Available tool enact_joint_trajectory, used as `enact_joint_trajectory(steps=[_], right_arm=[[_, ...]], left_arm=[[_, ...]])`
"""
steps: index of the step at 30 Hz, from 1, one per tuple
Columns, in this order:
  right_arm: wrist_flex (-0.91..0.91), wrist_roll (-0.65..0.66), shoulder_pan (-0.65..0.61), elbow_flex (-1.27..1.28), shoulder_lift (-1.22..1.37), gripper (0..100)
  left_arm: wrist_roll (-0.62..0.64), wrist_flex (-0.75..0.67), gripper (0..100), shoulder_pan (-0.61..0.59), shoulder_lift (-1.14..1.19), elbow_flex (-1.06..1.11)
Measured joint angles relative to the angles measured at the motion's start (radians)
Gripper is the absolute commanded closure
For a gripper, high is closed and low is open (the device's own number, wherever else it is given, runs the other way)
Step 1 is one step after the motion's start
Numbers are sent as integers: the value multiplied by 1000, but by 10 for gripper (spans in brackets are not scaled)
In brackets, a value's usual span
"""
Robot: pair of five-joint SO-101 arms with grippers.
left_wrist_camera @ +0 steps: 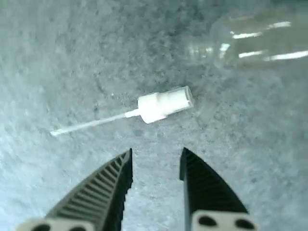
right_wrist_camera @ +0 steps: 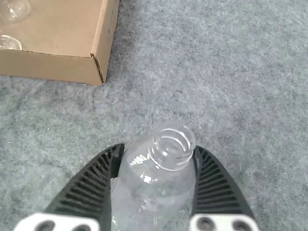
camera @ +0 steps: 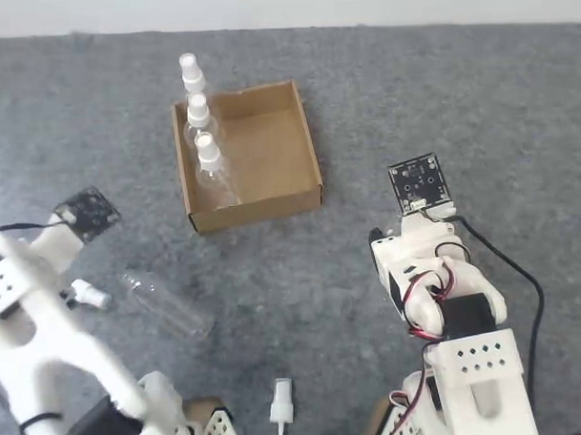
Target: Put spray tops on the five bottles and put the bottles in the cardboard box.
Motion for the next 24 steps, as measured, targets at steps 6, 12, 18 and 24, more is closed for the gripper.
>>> enact_joint_trajectory(steps=[6,12,18,24], right_arm=[[0,0,0,0,0,920],[0,0,0,0,0,920],[0,0,0,0,0,919],[0,0,0,0,0,919]], left_arm=[[-210,6,808,-5,9,-5],[-315,-61,809,-5,9,40],[-328,-259,809,20,9,195],[-328,-341,809,63,9,272]])
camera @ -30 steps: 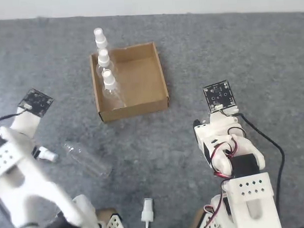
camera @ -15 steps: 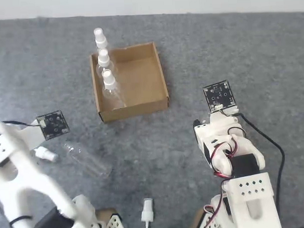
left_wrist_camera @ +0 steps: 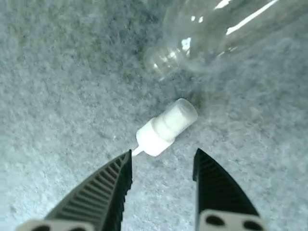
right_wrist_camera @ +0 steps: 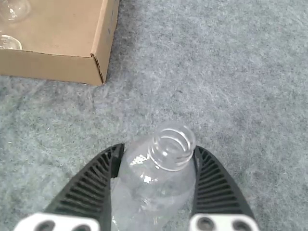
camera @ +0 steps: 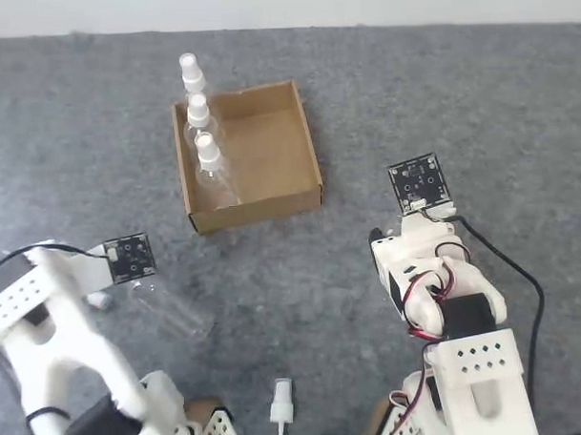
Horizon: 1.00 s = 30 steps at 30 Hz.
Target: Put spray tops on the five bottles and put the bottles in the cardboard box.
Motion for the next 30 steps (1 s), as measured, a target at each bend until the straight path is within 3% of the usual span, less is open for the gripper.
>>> enact_joint_trajectory(steps=[11,26,30], right_arm=[[0,0,0,0,0,919],[0,0,0,0,0,919],[0,0,0,0,0,919]], left_arm=[[0,-8,809,51,18,17],[11,31,810,46,433,-241],[64,32,858,55,505,-299]])
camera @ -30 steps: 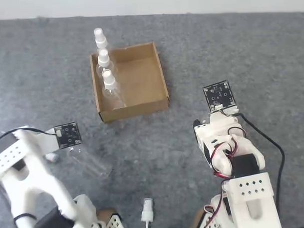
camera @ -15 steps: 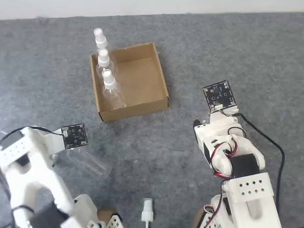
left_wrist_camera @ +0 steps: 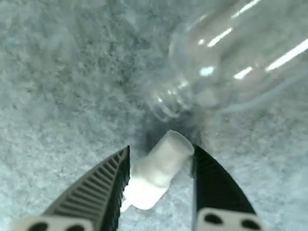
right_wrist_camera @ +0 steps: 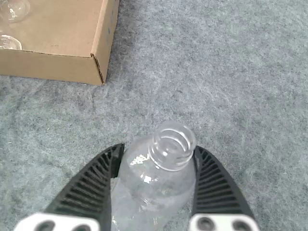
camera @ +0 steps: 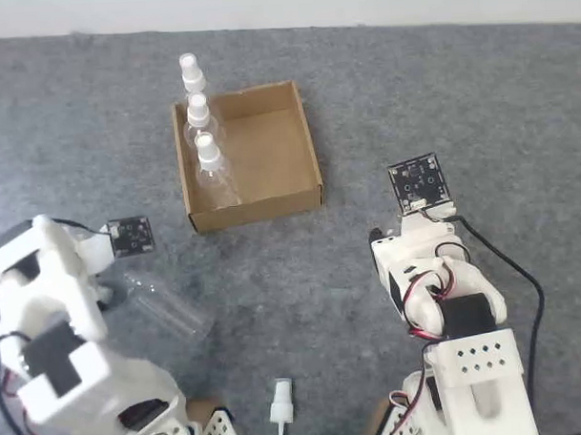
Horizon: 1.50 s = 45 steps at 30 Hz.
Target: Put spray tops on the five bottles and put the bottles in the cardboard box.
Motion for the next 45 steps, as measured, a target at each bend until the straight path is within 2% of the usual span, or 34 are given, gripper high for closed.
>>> enact_joint_trajectory(steps=[5,18,20,27,31,35,45], right_arm=[[0,0,0,0,0,919],[0,0,0,0,0,922],[0,0,0,0,0,922],[0,0,0,0,0,922],[0,0,0,0,0,922],[0,0,0,5,0,922],[-3,0,0,6,0,923]], left_arm=[[83,23,918,11,38,-29],[302,38,978,52,40,-66],[333,91,978,60,41,-110],[410,445,978,60,41,-353],[460,588,980,60,41,-451],[520,637,988,60,41,-523],[644,644,988,60,17,-563]])
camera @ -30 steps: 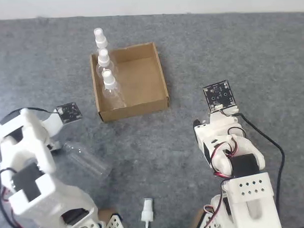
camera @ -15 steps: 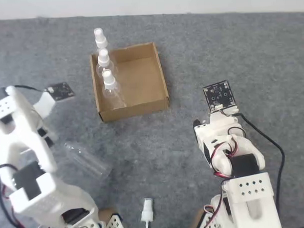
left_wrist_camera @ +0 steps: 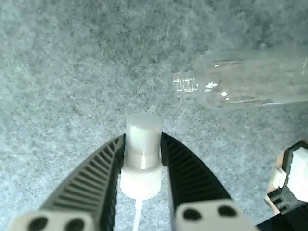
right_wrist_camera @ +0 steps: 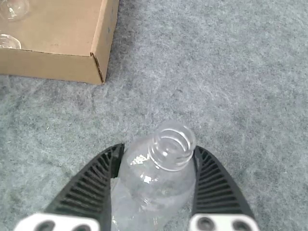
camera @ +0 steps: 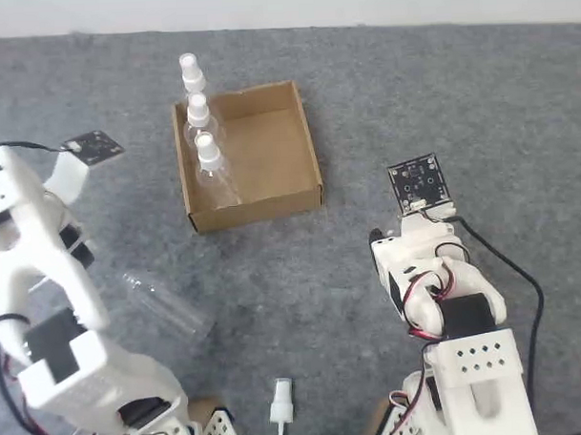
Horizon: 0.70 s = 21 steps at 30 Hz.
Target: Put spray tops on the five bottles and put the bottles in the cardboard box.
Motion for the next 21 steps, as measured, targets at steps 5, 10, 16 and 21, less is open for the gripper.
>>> enact_joint_trajectory(steps=[5,10,16,21], right_arm=[[0,0,0,0,0,923],[0,0,0,0,0,923],[0,0,0,0,0,923],[0,0,0,0,0,923]], left_arm=[[52,0,988,0,-153,0],[127,2,988,28,-282,2],[285,-21,988,63,-394,25],[408,-44,988,83,-505,25]])
